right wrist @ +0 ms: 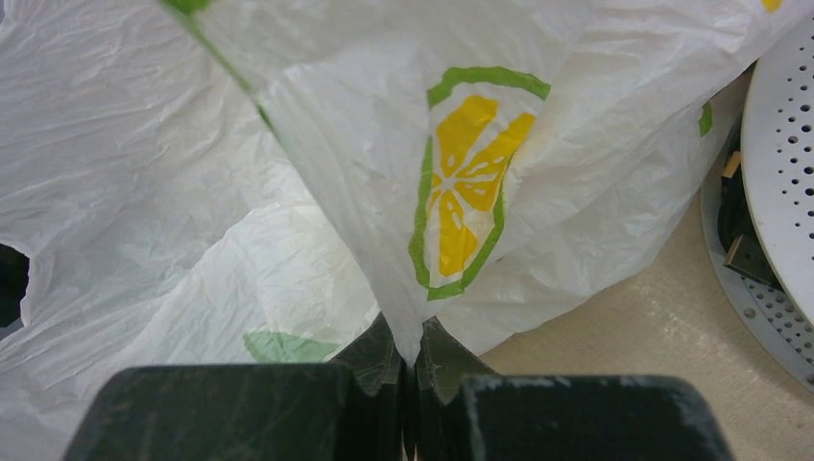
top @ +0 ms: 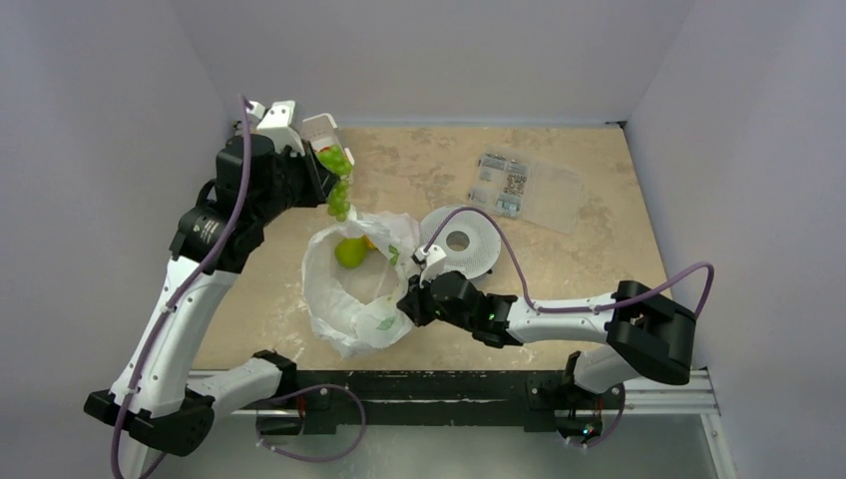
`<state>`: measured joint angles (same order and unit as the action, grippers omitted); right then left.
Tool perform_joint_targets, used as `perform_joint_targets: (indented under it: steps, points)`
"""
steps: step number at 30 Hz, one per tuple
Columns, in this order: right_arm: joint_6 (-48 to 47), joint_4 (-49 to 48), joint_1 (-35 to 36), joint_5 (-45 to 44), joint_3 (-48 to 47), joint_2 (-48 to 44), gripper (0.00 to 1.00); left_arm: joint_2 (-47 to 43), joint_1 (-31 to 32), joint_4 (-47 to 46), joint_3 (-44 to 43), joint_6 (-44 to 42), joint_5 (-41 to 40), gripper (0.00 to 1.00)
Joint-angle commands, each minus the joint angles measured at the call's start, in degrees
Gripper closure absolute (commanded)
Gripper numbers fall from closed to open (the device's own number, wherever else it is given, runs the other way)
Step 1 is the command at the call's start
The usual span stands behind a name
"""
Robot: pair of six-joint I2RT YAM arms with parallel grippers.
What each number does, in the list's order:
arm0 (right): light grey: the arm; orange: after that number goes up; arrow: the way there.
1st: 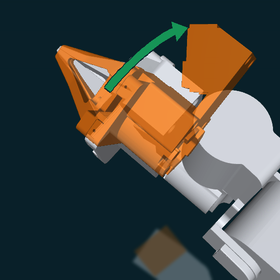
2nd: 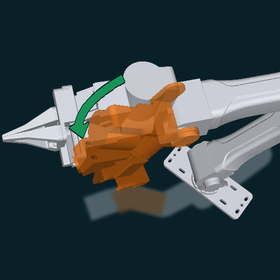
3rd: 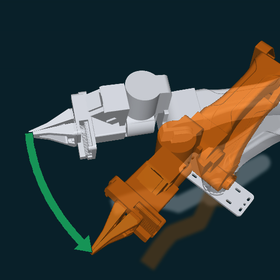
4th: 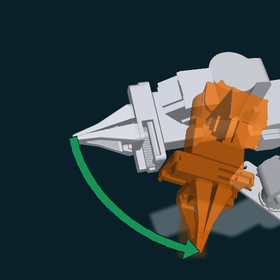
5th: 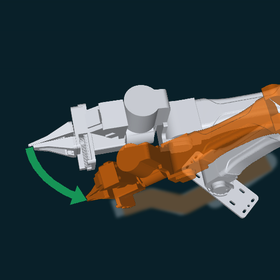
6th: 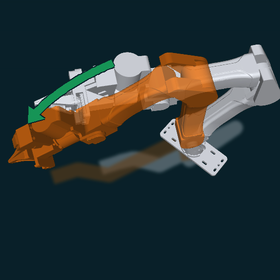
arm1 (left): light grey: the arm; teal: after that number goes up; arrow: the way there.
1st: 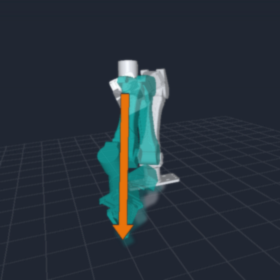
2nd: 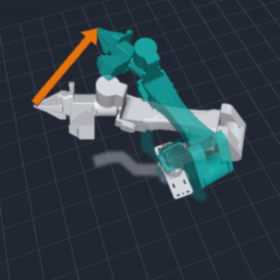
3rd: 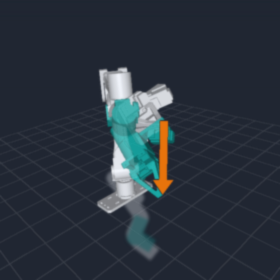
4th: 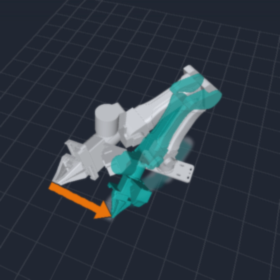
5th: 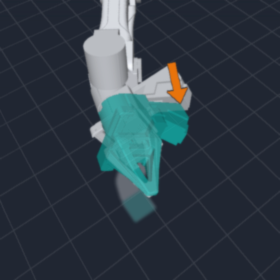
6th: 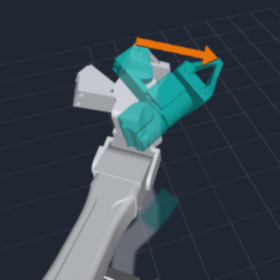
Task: Take the fake fruits out of the plastic bag
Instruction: Take out the fake fruit from the plastic bag, then place the fake fruit in the bin.
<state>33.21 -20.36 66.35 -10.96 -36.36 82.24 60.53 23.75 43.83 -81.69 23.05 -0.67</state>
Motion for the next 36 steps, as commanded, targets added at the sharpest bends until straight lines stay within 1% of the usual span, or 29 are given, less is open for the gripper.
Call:
perform_joint_targets:
  steps: [1, 3, 4, 7, 10, 15, 18, 23, 27, 29, 31, 36]
  points:
    - [-0.99, -0.9, 0.09, -1.09, 0.39, -1.99, 1.0, 2.71, -3.54, -3.37, -8.52, 1.84, 0.25, 1.0]
    - [-1.07, -0.89, 0.09, -1.3, 0.68, -2.56, 1.0, 4.73, -5.12, -2.89, -10.98, 1.78, 2.28, 1.0]
    - [-1.28, -0.59, 0.04, -1.73, 0.8, -3.05, 1.0, 6.48, -6.42, -2.33, -13.25, 1.76, 1.78, 1.0]
    - [-1.39, -0.62, 0.02, -1.87, 1.08, -3.6, 1.0, 9.03, -8.09, -4.91, -13.93, 1.58, 0.84, 1.0]
    - [-1.53, -0.8, 0.06, -1.6, 1.05, -3.66, 1.0, 13.66, -9.6, -8.12, -14.88, 0.57, 0.05, 1.0]
    - [-1.74, -0.6, 0.01, -1.6, 1.11, -4.18, 1.0, 25.11, -12.01, -14.86, -15.06, -4.1, -6.37, 1.0]
    - [-1.75, 0.14, 0.01, -2.24, 1.72, -5.52, 1.0, 33.0, -13.03, -18.02, -18.05, -8.88, -7.89, 1.0]
    - [-2.16, 3.73, -0.01, -3.23, 2.29, -8.89, 1.0, 45.01, -14.43, -16.43, -27.61, -13.84, -9.43, 1.0]
    - [-2.79, 6.64, 0.01, -3.58, 4.48, -14.14, 1.0, 52.7, -15.27, -14.97, -33.62, -15.74, -11.57, 1.0]
    - [-2.84, 7.51, -0.04, -3.62, 5.44, -15.88, 1.0, 55.97, -15.55, -14.33, -35.86, -17.51, -12.02, 1.0]
    - [-2.89, 8.65, -0.04, -3.99, 5.62, -16.58, 1.0, 58.75, -15.57, -13.28, -38.03, -18.51, -14.24, 1.0]
    - [-2.31, 9.27, 0.0, -5.09, 5.73, -17.83, 1.0, 62.68, -15.9, -12.62, -40.22, -20.85, -16.52, 1.0]
